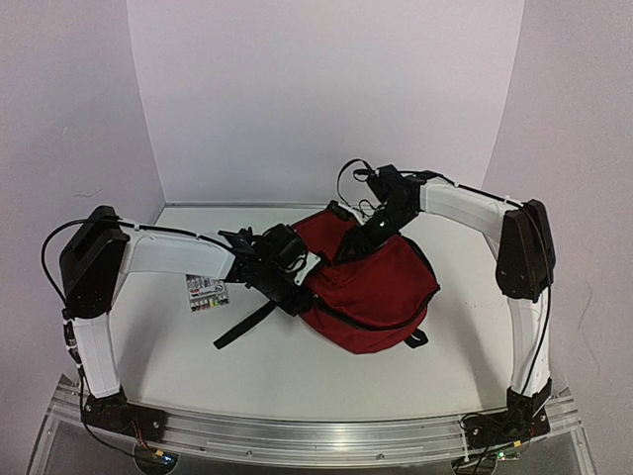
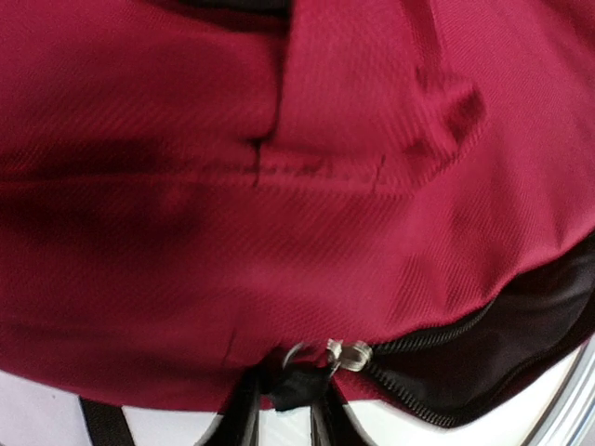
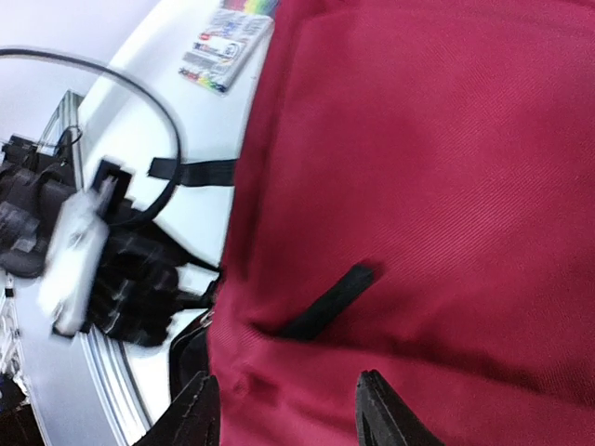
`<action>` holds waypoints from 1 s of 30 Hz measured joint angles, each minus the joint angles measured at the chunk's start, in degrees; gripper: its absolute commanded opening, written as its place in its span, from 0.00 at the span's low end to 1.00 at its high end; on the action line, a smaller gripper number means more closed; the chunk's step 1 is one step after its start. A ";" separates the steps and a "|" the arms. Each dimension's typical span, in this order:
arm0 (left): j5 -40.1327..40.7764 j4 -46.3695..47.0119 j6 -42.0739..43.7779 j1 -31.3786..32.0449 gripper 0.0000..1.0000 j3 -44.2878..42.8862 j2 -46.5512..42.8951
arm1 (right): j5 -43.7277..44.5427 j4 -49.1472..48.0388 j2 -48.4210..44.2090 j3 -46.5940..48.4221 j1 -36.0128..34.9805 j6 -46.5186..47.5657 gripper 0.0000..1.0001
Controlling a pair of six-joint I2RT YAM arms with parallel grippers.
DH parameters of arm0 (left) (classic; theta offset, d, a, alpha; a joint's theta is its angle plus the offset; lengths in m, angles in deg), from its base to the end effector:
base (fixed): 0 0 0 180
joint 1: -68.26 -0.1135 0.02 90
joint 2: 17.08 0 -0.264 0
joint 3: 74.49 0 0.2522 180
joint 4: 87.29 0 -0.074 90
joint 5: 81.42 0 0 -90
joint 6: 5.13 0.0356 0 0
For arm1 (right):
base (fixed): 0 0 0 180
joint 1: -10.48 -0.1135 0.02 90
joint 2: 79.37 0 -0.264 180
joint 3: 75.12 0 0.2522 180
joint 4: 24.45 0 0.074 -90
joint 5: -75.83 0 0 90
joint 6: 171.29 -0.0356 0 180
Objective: Pack the student bag
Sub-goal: Zip the student bag at the center of the board.
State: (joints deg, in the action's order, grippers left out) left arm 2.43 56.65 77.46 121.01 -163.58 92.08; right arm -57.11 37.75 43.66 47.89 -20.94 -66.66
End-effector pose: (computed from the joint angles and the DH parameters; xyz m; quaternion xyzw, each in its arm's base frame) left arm 0.2418 -0.3243 0.1855 0.3826 0.8754 -0.1902 0.2260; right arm 0.3822 0.2619 0.2462 -0.4342 0.7971 0.3841 0.1691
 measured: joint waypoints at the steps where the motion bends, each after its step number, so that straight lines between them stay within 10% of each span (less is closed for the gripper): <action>1: 0.18 -0.51 0.19 0.30 0.01 -0.67 0.50 | 0.09 -0.47 0.82 0.00 0.00 -0.27 0.44; 30: 1.75 -2.10 -6.59 14.49 0.00 2.73 -7.75 | 1.68 -12.32 3.91 -3.74 -0.48 -8.64 0.39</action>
State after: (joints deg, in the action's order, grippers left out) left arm 4.19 54.55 70.88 135.50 -160.86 84.33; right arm -55.42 25.43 47.57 44.15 -21.42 -75.30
